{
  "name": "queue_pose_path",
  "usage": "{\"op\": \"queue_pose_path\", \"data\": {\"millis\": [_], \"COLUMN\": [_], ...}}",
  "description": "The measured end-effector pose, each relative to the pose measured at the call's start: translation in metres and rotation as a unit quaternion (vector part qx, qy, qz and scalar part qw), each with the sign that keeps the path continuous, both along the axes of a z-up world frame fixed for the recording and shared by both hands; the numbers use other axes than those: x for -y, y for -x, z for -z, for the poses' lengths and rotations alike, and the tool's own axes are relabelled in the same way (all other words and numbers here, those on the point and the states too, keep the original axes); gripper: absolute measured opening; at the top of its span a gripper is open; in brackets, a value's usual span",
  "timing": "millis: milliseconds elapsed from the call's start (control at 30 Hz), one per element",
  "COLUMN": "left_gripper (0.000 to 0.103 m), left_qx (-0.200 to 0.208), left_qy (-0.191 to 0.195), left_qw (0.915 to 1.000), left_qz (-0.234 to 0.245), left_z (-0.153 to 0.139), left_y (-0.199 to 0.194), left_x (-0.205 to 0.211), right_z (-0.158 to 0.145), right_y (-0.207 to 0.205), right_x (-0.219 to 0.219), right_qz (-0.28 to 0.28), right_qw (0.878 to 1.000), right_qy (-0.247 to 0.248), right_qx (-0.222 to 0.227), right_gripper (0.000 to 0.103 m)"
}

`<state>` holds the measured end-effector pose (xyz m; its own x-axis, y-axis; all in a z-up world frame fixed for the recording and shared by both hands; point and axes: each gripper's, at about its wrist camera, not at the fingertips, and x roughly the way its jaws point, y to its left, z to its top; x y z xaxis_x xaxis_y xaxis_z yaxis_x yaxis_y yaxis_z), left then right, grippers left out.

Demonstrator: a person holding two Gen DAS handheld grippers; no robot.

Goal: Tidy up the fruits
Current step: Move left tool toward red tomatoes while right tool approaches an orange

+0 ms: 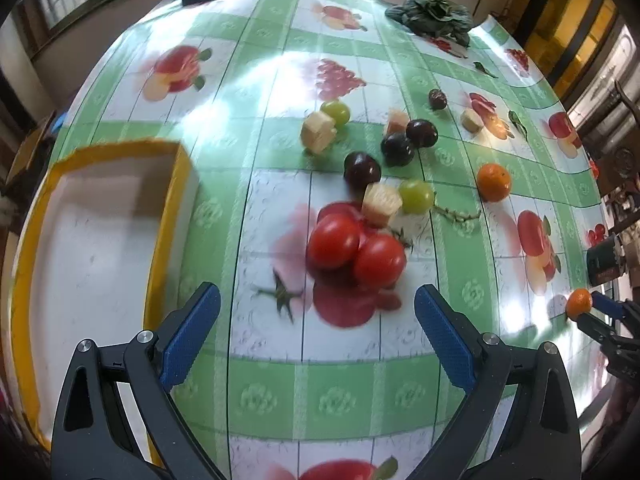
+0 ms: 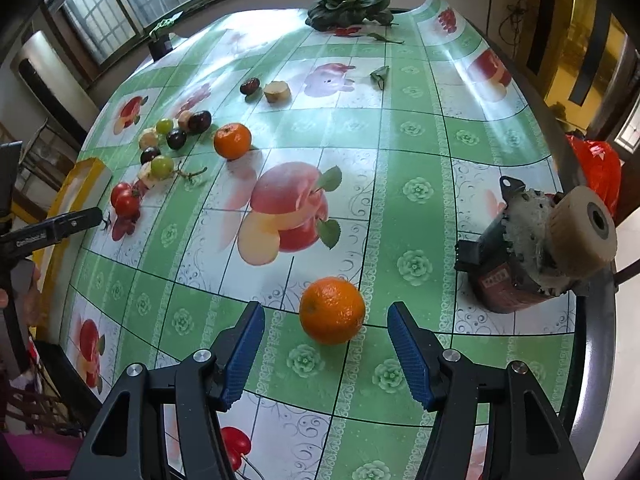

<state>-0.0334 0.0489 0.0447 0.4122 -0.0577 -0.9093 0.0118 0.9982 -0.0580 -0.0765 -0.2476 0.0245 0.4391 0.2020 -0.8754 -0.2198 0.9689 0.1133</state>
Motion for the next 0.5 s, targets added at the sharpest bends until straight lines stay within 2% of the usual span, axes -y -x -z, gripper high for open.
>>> {"op": "queue_pose_path", "data": {"millis": [100, 233, 333, 433, 500], "left_gripper": [0.099, 0.099, 0.099, 0.099, 0.099], "left_qx": [0.003, 0.001, -0.004, 0.0, 0.005], "left_qy": [-0.006, -0.033, -0.042, -0.075, -0.074], "left_qw": [0.9999, 0.9994, 0.999, 0.997, 0.9971], "left_qz": [0.012, 0.007, 0.012, 0.018, 0.015], "left_z": [0.0, 0.001, 0.003, 0.006, 0.006], "left_y": [-0.013, -0.024, -0.025, -0.022, -0.018], "left_x": [-0.004, -0.013, -0.011, -0.001, 0.005], "right_z": [-0.001, 0.001, 0.002, 0.001, 0.0], "right_y": [0.001, 0.0, 0.001, 0.001, 0.001], "right_x": [0.0, 0.004, 0.004, 0.006, 0.007], "right_qz": [-0.001, 0.011, 0.015, 0.019, 0.02], "right_qw": [1.0, 1.0, 1.0, 0.999, 0.999], "right_qy": [0.003, -0.009, -0.009, -0.012, -0.014], "right_qx": [-0.001, -0.019, -0.021, -0.024, -0.024], "right_gripper": [0.062, 0.062, 0.062, 0.062, 0.062]}}
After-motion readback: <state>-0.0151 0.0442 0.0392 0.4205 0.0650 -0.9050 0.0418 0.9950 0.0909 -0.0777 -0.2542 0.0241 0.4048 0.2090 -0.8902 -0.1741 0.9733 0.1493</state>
